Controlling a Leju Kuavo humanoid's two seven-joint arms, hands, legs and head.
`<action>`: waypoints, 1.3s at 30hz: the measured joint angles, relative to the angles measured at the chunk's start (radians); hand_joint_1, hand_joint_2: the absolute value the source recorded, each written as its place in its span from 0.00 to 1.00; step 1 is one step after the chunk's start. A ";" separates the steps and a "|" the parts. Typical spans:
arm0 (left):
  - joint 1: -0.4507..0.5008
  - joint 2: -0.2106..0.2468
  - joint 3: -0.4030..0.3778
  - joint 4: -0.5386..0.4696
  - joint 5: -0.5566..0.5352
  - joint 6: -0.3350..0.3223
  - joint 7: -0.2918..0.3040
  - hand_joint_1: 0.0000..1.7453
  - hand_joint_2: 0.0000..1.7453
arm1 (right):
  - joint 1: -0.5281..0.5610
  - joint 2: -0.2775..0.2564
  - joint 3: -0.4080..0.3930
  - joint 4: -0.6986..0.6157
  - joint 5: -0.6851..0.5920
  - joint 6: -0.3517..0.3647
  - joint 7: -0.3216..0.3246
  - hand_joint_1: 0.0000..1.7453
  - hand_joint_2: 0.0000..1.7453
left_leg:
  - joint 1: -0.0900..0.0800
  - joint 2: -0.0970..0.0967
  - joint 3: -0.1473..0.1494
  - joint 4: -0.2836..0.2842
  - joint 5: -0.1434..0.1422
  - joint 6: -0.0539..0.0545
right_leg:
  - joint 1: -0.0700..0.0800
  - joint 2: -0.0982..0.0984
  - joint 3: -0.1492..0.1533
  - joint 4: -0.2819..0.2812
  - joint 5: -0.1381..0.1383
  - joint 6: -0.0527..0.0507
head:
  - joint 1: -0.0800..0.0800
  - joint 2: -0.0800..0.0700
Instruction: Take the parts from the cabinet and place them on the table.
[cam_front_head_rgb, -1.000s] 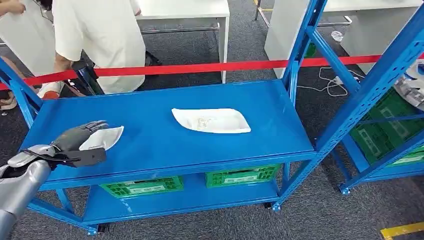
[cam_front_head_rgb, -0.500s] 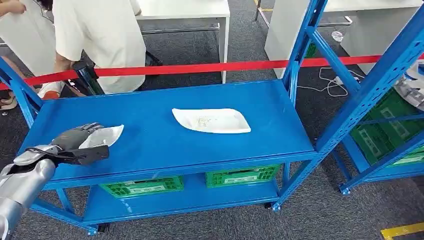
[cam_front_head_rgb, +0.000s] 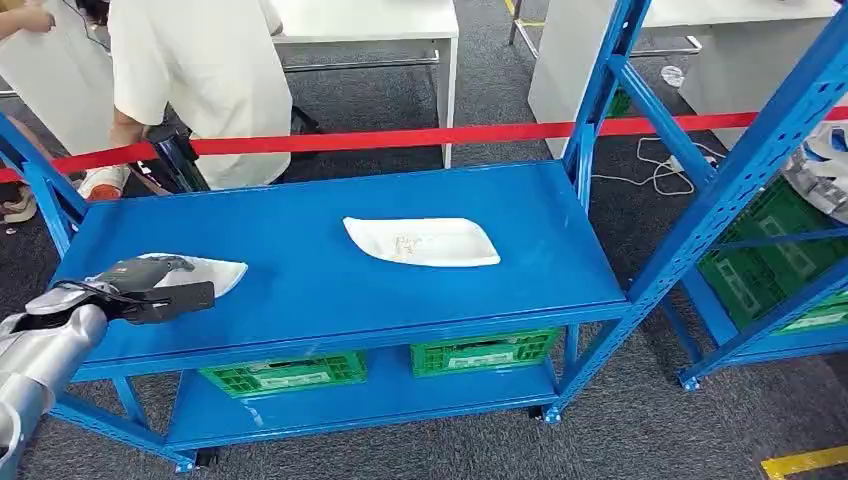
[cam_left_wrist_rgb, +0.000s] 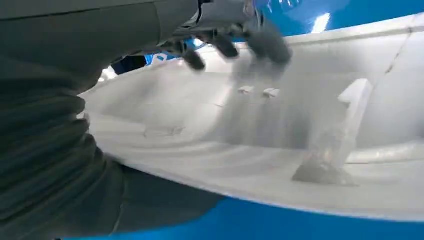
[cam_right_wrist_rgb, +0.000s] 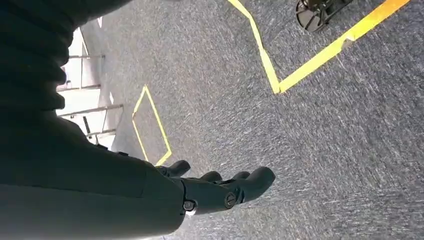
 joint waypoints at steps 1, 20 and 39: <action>0.000 0.000 0.000 0.003 0.000 0.000 -0.001 1.00 1.00 | 0.000 0.000 0.000 0.000 0.000 0.000 0.000 0.00 1.00 | 0.000 0.000 0.000 0.000 0.000 0.000 | 0.000 0.000 0.000 0.000 0.000 0.000 | 0.000 0.000; -0.031 -0.005 -0.006 0.027 0.009 0.015 -0.015 1.00 1.00 | 0.000 0.000 0.000 0.000 0.001 0.002 -0.006 0.00 1.00 | 0.000 0.000 0.002 0.000 0.000 0.000 | 0.000 0.000 0.003 0.000 0.000 0.000 | 0.000 0.000; 0.106 -0.065 0.079 -0.062 0.242 0.149 -0.282 1.00 1.00 | 0.000 0.000 -0.006 0.000 0.004 0.036 -0.024 0.00 1.00 | -0.001 -0.003 0.002 0.000 0.000 0.000 | -0.001 -0.002 0.003 0.000 -0.001 0.000 | 0.000 0.000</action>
